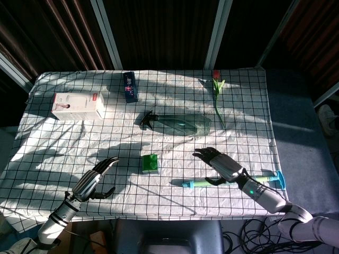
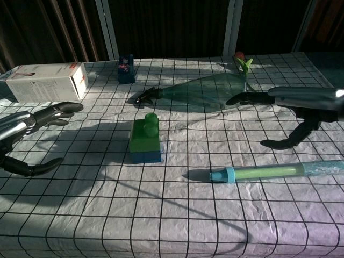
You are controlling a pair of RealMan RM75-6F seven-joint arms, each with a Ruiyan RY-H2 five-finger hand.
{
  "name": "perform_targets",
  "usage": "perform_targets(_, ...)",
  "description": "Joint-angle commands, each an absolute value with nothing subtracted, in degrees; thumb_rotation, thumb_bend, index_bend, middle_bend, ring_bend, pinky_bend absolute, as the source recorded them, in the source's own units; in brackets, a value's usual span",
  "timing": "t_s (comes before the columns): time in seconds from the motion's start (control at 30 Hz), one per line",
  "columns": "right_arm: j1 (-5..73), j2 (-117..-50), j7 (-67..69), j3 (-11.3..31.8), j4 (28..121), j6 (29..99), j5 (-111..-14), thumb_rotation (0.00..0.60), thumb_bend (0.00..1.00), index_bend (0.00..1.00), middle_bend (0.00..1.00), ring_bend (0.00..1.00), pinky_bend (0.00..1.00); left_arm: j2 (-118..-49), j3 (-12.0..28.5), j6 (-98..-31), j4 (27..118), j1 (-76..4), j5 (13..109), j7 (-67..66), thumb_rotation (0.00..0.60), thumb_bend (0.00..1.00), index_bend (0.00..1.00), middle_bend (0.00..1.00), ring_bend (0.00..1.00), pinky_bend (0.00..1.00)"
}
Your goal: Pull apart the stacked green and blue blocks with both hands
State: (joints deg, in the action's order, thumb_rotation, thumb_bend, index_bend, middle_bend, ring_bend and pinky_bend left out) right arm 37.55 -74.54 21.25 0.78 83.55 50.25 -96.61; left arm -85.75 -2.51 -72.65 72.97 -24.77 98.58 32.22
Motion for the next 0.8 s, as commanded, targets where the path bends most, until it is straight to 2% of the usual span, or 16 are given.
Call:
perform_targets(0.03, 37.4, -73.8, 20.8, 0.5, 84.2, 51.1, -96.2, 0.600, 0.32, 0.00, 0.00, 0.00, 0.00, -85.7, -2.8, -73.1, 73.0, -24.6, 98.3, 32.2, 0.600, 0.38, 0.00, 0.01, 0.00, 0.10)
perform_targets(0.33, 34.4, -69.2, 18.4, 1.2, 84.5, 56.4, -92.3, 0.600, 0.32, 0.00, 0.00, 0.00, 0.00, -86.6, -1.3, -72.2, 72.0, -24.2, 94.4, 23.0, 0.600, 0.38, 0.00, 0.01, 0.00, 0.10)
perform_targets(0.47, 33.0, -66.6, 16.9, 2.7, 84.3, 57.6, -88.4, 0.600, 0.32, 0.00, 0.00, 0.00, 0.00, -87.7, 0.5, -68.4, 74.2, -26.5, 92.5, 16.0, 0.600, 0.37, 0.00, 0.00, 0.00, 0.10)
perform_targets(0.8, 33.8, -62.5, 15.6, 5.8, 85.8, 52.2, -78.8, 0.600, 0.32, 0.00, 0.00, 0.00, 0.00, -91.3, 5.9, -56.6, 78.3, -34.1, 84.5, -1.7, 0.600, 0.33, 0.00, 0.00, 0.00, 0.09)
